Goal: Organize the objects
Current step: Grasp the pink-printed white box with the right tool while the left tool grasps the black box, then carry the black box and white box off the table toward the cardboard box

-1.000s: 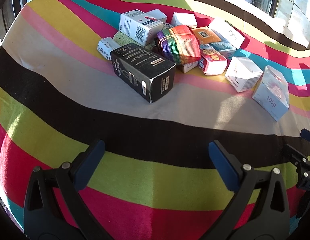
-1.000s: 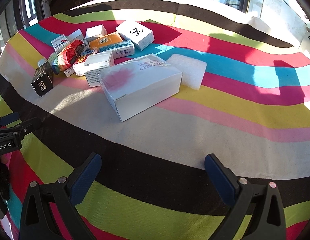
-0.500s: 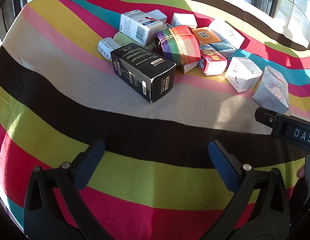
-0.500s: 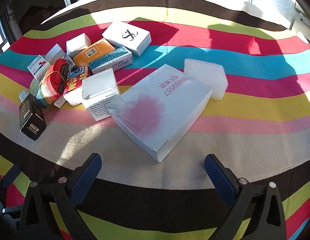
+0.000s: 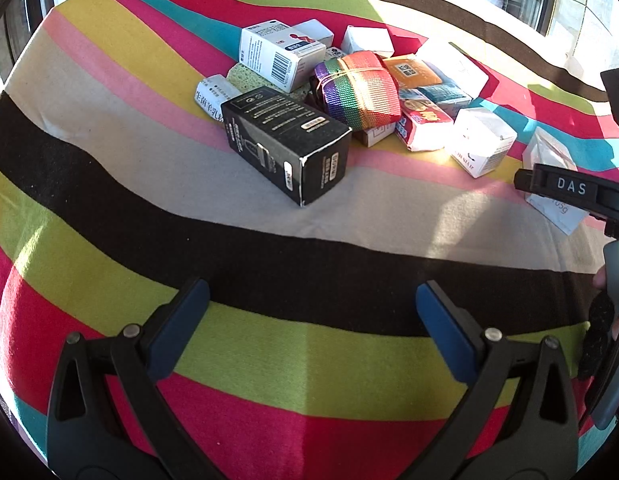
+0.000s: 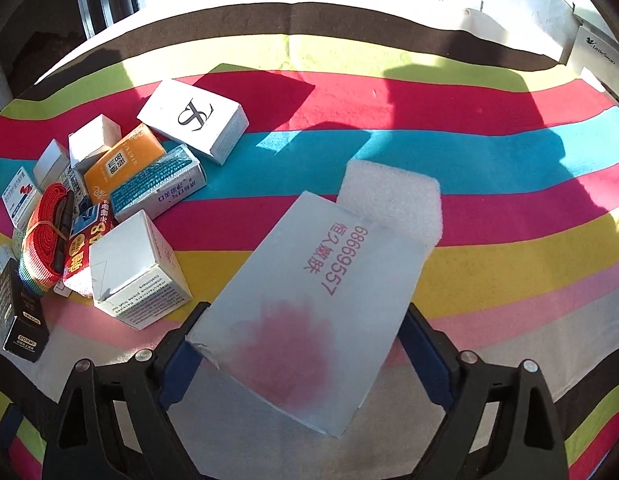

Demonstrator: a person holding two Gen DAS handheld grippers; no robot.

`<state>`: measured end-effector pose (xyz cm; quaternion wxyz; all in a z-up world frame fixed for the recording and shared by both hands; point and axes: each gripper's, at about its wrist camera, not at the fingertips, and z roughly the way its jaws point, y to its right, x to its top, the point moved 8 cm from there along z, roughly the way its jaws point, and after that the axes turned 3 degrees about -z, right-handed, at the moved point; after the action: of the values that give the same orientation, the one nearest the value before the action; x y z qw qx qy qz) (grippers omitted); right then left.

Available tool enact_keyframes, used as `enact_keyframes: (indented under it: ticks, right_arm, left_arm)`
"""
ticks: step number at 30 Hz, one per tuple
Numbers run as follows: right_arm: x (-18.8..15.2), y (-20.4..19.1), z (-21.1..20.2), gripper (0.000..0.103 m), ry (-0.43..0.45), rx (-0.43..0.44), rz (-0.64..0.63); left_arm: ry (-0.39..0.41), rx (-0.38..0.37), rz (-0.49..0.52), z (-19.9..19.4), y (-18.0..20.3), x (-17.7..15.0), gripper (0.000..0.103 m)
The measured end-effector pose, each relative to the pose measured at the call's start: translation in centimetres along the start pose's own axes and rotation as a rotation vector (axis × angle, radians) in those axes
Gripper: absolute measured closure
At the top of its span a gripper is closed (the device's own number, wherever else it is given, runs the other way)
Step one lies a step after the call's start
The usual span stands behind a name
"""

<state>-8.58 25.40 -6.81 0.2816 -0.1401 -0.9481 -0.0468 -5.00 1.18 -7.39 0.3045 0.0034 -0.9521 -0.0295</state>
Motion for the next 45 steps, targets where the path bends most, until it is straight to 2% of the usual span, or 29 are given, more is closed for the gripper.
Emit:
enact_keyframes:
  ticks: [3, 6, 8, 10, 11, 14, 17, 19, 21, 24, 25, 27, 30, 31, 33, 34, 35, 36, 37, 41, 43, 45]
  right_arm:
    - [-1.7, 1.4, -1.5, 0.031, 0.016, 0.054, -0.075]
    - [-3.7, 2.4, -3.2, 0.033, 0.053, 0.088, -0.184]
    - [-5.2, 2.6, -4.2, 0.033, 0.05, 0.127, -0.212]
    - [-6.2, 3.0, -5.0, 0.033, 0.047, 0.126, -0.233]
    - [-5.8, 3.4, -4.6, 0.031, 0.043, 0.121, -0.223]
    - [-4.6, 4.0, -3.2, 0.012, 0.009, 0.083, -0.171]
    - [-3.6, 3.8, -2.1, 0.011, 0.001, 0.086, -0.147]
    - [-3.5, 3.7, -2.3, 0.016, 0.016, 0.087, -0.153]
    - [-3.6, 3.4, -2.8, 0.036, 0.049, 0.09, -0.165]
    - [-3.7, 3.2, -3.1, 0.036, 0.068, 0.062, -0.184]
    - [-3.6, 3.2, -3.0, 0.036, 0.068, 0.063, -0.184]
    - [-3.6, 3.3, -2.9, 0.036, 0.061, 0.083, -0.167]
    - [-3.6, 3.5, -2.9, 0.036, 0.061, 0.092, -0.163]
    - [-3.6, 3.4, -3.0, 0.036, 0.062, 0.09, -0.164]
    - [-3.7, 3.5, -3.0, 0.036, 0.063, 0.094, -0.162]
    - [-3.7, 3.5, -3.0, 0.036, 0.063, 0.094, -0.162]
    - [-3.7, 3.5, -3.0, 0.036, 0.064, 0.094, -0.162]
    - [-3.7, 3.5, -3.0, 0.036, 0.064, 0.095, -0.161]
    - [-3.7, 3.5, -3.0, 0.036, 0.064, 0.097, -0.161]
    - [-3.7, 3.5, -3.1, 0.034, 0.063, 0.115, -0.155]
    - [-3.7, 3.6, -3.2, 0.033, 0.063, 0.124, -0.152]
    - [-3.7, 3.5, -3.1, 0.029, 0.058, 0.123, -0.158]
  left_arm:
    - [0.0, -0.001, 0.001, 0.0, 0.0, 0.0, 0.0]
    - [0.001, 0.0, 0.001, 0.0, 0.0, 0.0, 0.0]
    - [0.0, 0.0, 0.0, 0.0, -0.1, 0.0, 0.0]
    - [0.001, 0.001, 0.0, 0.1, -0.1, 0.0, 0.0]
    - [0.001, 0.001, 0.0, 0.1, -0.1, 0.1, 0.0]
    - [0.0, 0.004, -0.001, 0.1, -0.1, 0.1, 0.0]
    - [-0.014, 0.004, 0.0, 0.0, -0.3, 0.1, 0.0]
    - [-0.037, 0.011, -0.016, 0.0, -0.6, 0.1, 0.0]
    - [-0.056, 0.001, -0.064, 0.0, -0.9, 0.4, 0.0]
    - [-0.068, -0.071, -0.185, 0.1, -1.0, 1.9, 0.0]
    - [-0.059, -0.074, -0.21, 0.2, -0.9, 2.7, 0.0]
    - [-0.021, -0.034, -0.215, 0.4, -0.6, 4.6, 0.0]
    - [0.01, 0.095, -0.209, 1.9, -0.5, 7.4, 0.0]
    - [0.01, 0.131, -0.233, 2.6, -1.0, 8.1, 0.0]
    - [-0.002, 0.158, -0.294, 3.9, -2.3, 8.8, 0.0]
    - [-0.006, 0.141, -0.323, 4.3, -2.7, 8.8, 0.008]
    - [-0.014, 0.114, -0.339, 4.5, -2.9, 8.7, 0.034]
    - [-0.024, 0.114, -0.337, 4.6, -3.0, 8.4, 0.046]
    - [-0.011, 0.145, -0.308, 4.1, -3.2, 8.2, 0.061]
    - [0.001, 0.096, -0.256, 2.5, -3.1, 5.7, 0.06]
    - [0.002, 0.048, -0.236, 1.4, -3.0, 4.2, 0.06]
    - [0.003, 0.024, -0.203, 0.5, -3.0, 2.8, 0.06]
